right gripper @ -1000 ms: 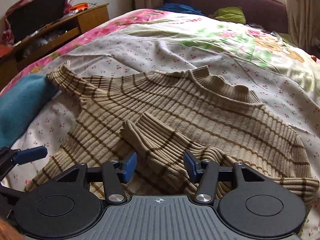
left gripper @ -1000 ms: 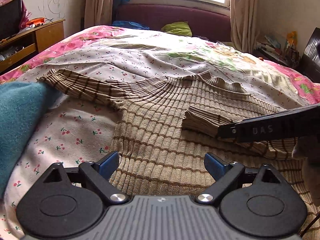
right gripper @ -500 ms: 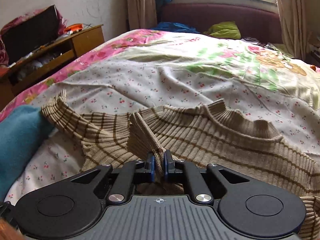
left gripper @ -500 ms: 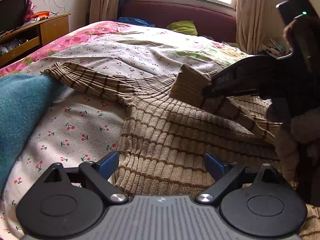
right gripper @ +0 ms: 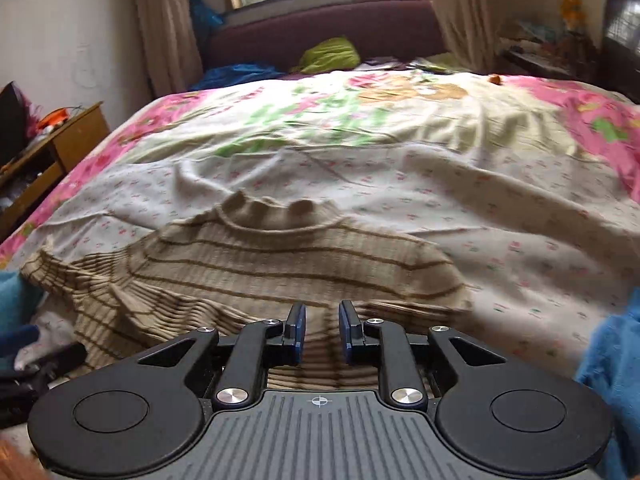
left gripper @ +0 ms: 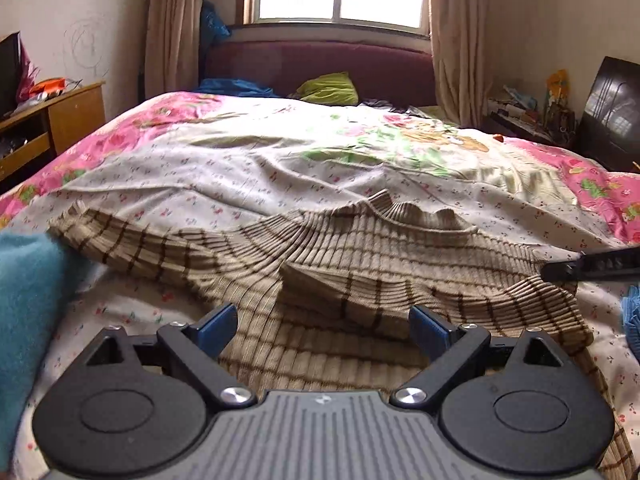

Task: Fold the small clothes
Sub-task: 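Grasp the sweater side edge with the right tool and fold it inward, then lower the folded side onto the sweater and open the right tool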

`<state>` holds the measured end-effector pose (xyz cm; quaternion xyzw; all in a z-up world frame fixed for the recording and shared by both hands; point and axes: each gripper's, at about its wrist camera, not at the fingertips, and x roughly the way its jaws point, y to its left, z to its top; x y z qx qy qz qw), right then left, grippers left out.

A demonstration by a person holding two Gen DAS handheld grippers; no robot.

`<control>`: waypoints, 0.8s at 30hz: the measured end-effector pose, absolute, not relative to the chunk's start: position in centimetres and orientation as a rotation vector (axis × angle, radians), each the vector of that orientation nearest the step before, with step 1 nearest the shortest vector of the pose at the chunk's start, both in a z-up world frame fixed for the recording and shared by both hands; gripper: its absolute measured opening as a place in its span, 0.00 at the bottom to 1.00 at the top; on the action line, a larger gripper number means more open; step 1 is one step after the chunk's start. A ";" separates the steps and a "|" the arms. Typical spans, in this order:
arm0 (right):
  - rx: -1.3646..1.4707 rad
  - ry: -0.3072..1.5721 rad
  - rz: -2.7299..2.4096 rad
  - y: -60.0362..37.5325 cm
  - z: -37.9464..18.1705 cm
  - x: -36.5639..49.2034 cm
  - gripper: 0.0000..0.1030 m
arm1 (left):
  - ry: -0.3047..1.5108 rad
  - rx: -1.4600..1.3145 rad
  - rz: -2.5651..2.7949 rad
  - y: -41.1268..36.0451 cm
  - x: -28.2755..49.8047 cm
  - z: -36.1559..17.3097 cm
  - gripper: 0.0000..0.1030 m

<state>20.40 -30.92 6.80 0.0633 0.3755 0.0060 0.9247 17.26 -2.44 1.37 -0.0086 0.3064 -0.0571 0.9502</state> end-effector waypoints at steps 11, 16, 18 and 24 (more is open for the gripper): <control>0.286 0.904 0.025 -35.7 1.6 15.6 0.33 | 0.732 0.193 -0.134 -8.8 23.1 -3.9 0.99; 0.261 0.890 0.036 -35.6 1.5 14.6 0.31 | 0.715 0.221 -0.114 -9.7 22.9 -4.0 0.99; 0.250 0.923 0.012 -35.6 0.7 14.9 0.18 | 0.714 0.230 -0.103 -10.2 23.3 -3.9 0.99; 0.297 0.956 -0.076 -37.8 0.9 11.8 0.04 | 0.712 0.274 -0.058 -9.8 24.0 -5.1 1.00</control>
